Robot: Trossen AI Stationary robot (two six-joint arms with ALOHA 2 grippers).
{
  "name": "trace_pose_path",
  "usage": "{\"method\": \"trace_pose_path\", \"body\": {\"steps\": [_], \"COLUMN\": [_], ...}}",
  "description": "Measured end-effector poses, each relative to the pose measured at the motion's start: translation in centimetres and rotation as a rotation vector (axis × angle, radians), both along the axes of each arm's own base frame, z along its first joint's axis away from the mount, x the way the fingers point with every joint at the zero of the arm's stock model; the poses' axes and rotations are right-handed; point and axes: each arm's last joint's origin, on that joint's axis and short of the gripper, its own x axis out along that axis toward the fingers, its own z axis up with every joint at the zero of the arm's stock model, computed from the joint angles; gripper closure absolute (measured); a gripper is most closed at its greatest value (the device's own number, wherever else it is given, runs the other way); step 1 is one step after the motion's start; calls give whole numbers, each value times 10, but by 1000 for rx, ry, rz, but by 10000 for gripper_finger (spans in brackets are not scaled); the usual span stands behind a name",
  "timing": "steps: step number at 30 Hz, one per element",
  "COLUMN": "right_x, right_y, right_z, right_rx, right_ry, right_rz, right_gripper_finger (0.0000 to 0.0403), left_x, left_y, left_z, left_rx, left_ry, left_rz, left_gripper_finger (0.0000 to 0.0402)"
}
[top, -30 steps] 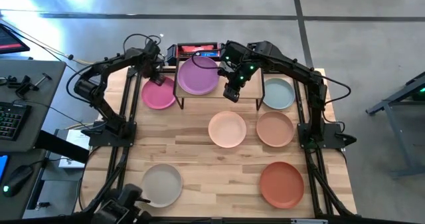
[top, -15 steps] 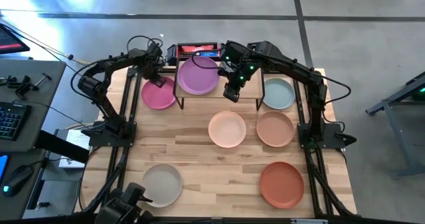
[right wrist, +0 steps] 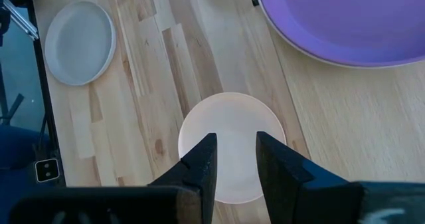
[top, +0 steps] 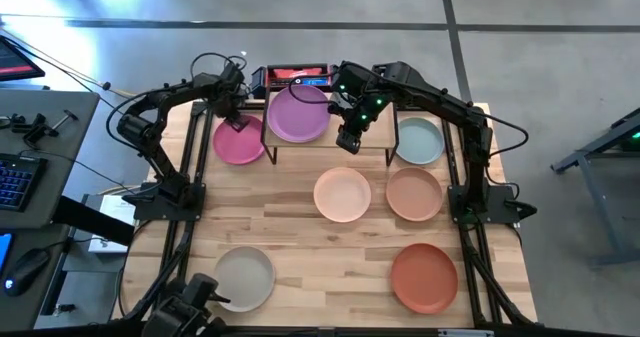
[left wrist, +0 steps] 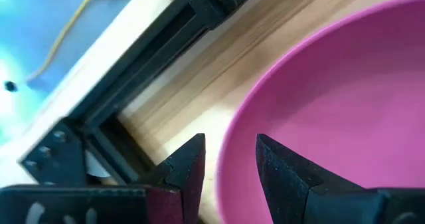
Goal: Place and stack plates onto a shelf
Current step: Stack the pink plate on top of the purple plate on the shelf
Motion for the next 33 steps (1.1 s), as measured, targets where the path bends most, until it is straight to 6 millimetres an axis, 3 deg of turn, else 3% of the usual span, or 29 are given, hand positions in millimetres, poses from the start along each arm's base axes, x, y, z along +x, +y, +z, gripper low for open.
{"method": "trace_pose_path", "body": {"steps": [7, 14, 22, 33], "right_x": [0, 0, 0, 0], "right_y": [0, 0, 0, 0], "right_z": [0, 0, 0, 0], "right_rx": [0, 2, 5, 5], "right_ry": [0, 1, 2, 2], "right_rz": [0, -4, -10, -10], "right_gripper_finger": [318, 318, 318, 318], "left_x": [-2, 5, 6, 5], "left_y": [1, 0, 1, 0], "left_z": [-2, -22, -23, -20], "left_rx": [-12, -80, -75, -89], "left_ry": [14, 46, 45, 54], "left_rz": [-30, -32, -27, -28], "left_gripper_finger": [280, 280, 281, 384]}}
